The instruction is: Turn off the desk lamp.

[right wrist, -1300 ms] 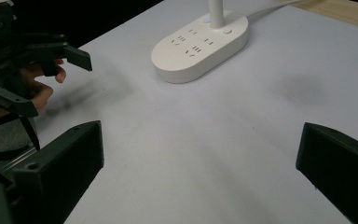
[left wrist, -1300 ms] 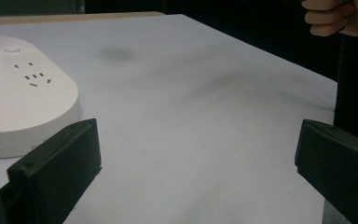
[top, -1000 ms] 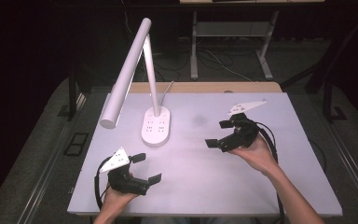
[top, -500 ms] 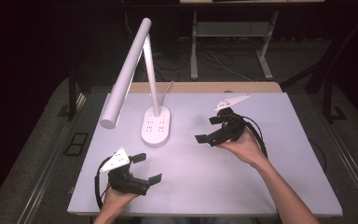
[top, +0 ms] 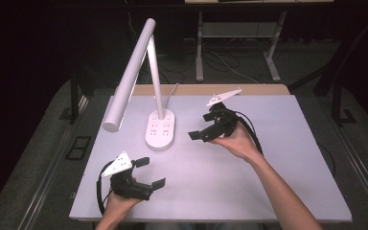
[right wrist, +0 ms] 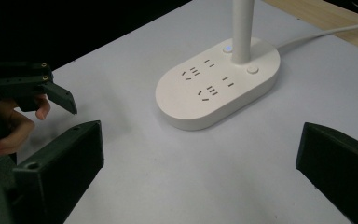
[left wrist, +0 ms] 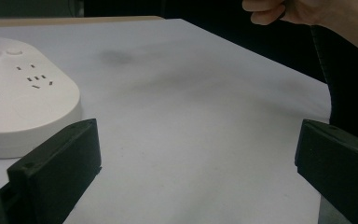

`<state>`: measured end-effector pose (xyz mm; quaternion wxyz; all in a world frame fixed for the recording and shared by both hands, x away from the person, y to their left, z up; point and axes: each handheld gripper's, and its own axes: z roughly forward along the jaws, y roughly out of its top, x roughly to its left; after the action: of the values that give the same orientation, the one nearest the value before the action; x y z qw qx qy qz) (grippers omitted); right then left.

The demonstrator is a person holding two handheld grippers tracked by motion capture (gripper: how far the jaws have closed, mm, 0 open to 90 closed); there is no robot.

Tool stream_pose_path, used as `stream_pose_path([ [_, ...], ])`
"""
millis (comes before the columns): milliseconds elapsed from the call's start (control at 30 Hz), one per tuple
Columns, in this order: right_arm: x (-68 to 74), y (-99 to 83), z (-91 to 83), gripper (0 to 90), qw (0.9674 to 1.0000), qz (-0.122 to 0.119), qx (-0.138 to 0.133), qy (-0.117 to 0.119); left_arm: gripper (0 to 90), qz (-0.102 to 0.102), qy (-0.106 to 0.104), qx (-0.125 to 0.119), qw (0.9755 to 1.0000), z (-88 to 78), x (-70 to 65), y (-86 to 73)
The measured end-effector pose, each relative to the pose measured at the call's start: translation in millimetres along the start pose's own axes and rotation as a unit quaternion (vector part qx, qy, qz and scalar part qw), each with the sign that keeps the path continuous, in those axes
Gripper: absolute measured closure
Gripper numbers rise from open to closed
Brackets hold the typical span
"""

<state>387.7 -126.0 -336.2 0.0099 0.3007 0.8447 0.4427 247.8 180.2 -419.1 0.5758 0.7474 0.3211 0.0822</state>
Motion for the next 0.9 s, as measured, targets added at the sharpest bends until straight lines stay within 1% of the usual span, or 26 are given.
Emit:
stream_pose_path([
  [133, -3.9, 7.4, 9.3, 0.7, 1.0000, -0.005, 0.003, 0.002, 0.0, 0.001, -0.001, 0.001, 1.0000, 0.0, -0.3, -0.1],
  [200, -5.5, 12.0, 13.2, 0.7, 1.0000, -0.002, 0.007, 0.002, 0.0, 0.000, -0.001, 0.000, 1.0000, 0.1, -0.2, -0.1],
  [333, -8.6, 20.6, 20.4, 0.7, 1.0000, 0.002, 0.003, 0.006, 0.0, 0.001, 0.001, -0.001, 1.0000, -0.2, 0.0, -0.2],
  [433, -11.1, 26.5, 29.4, 0.7, 0.9999, 0.002, 0.009, 0.005, 0.0, 0.004, 0.000, 0.001, 1.0000, -0.7, 0.2, 0.0],
  [500, -13.3, 30.3, 36.1, 0.8, 0.9999, 0.002, 0.014, 0.003, 0.0, 0.001, -0.001, -0.001, 1.0000, -0.6, 0.0, 0.0],
  [567, -14.9, 33.5, 41.0, 6.5, 0.9999, -0.005, 0.012, 0.000, 0.0, 0.002, -0.002, -0.002, 1.0000, -0.6, 0.0, 0.0],
  [667, -18.3, 37.7, 49.4, 6.9, 1.0000, -0.001, 0.007, -0.007, 0.0, -0.001, -0.002, -0.005, 1.0000, -0.7, 0.0, 0.2],
  [733, -20.6, 39.6, 54.3, 15.1, 0.9999, 0.000, 0.007, -0.009, 0.0, -0.002, -0.002, -0.006, 1.0000, -0.9, 0.1, 0.2],
  [800, -22.8, 41.5, 58.4, 15.1, 0.9999, 0.005, 0.001, -0.011, 0.0, -0.001, -0.002, -0.006, 1.0000, -1.1, 0.4, 0.3],
  [900, -25.7, 44.3, 64.9, 17.1, 0.9999, 0.010, 0.001, -0.013, 0.0, -0.002, -0.002, -0.005, 1.0000, -1.3, 0.8, 0.4],
])
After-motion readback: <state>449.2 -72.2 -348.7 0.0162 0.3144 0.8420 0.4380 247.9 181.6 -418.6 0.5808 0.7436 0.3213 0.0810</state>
